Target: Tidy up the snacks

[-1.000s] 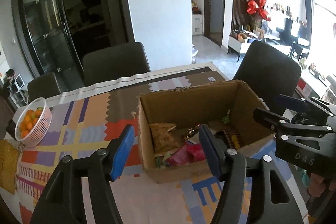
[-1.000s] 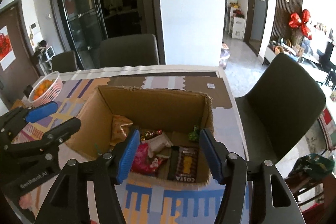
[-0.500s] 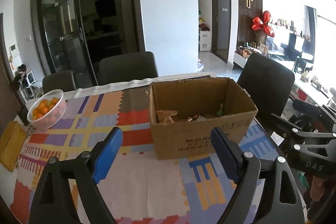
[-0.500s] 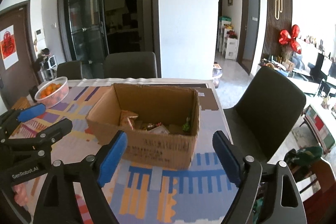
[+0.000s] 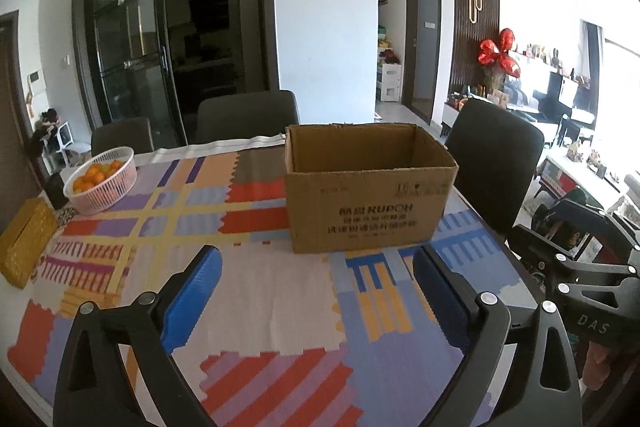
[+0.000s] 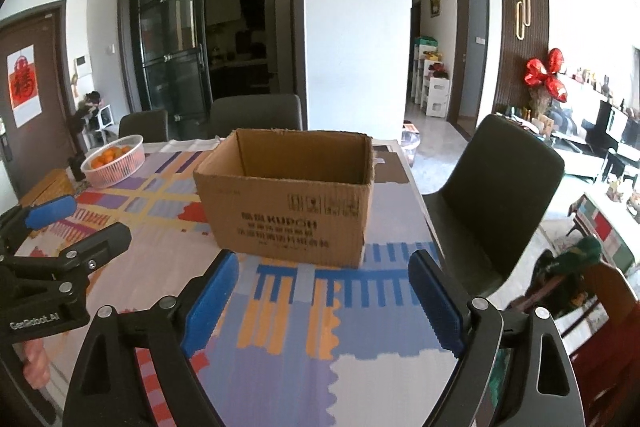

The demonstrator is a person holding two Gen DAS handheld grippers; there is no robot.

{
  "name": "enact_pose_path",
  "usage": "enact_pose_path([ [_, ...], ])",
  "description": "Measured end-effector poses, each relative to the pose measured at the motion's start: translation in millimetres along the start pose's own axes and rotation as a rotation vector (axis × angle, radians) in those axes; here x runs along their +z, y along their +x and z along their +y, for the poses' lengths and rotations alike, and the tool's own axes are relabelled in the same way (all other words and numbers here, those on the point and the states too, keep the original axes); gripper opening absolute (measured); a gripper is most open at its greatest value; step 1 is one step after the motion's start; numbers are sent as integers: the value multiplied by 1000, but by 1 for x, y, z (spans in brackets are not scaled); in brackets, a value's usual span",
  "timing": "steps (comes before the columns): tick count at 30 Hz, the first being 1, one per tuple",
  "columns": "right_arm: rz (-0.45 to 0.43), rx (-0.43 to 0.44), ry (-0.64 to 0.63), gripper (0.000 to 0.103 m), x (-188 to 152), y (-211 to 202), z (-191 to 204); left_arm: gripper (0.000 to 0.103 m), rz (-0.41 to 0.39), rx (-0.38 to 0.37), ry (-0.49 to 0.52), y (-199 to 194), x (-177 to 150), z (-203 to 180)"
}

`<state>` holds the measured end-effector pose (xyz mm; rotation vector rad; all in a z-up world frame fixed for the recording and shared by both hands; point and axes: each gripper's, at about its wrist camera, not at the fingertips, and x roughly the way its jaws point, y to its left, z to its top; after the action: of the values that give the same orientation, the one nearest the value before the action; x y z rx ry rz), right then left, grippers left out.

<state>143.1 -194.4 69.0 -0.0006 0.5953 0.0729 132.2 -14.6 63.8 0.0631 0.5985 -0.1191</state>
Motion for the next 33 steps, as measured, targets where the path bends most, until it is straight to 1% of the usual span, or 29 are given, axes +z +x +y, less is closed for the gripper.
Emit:
enact_pose_path([
  [7, -26, -18, -12, 87, -23, -30, 2, 102, -27, 5, 7, -25, -21, -6],
  [14, -49, -17, -17, 87, -44, -51, 6, 103, -67, 46, 4, -46, -39, -10],
  [19, -52, -5, -11, 87, -55, -60, 8, 103, -59, 32, -6, -51, -46, -11],
  [27, -61, 0, -1, 87, -61, -68, 6, 103, -81, 36, -12, -62, -52, -12],
  [33, -74, 0, -4, 87, -63, -73, 8, 103, -85, 19, -18, -66, -51, -12],
])
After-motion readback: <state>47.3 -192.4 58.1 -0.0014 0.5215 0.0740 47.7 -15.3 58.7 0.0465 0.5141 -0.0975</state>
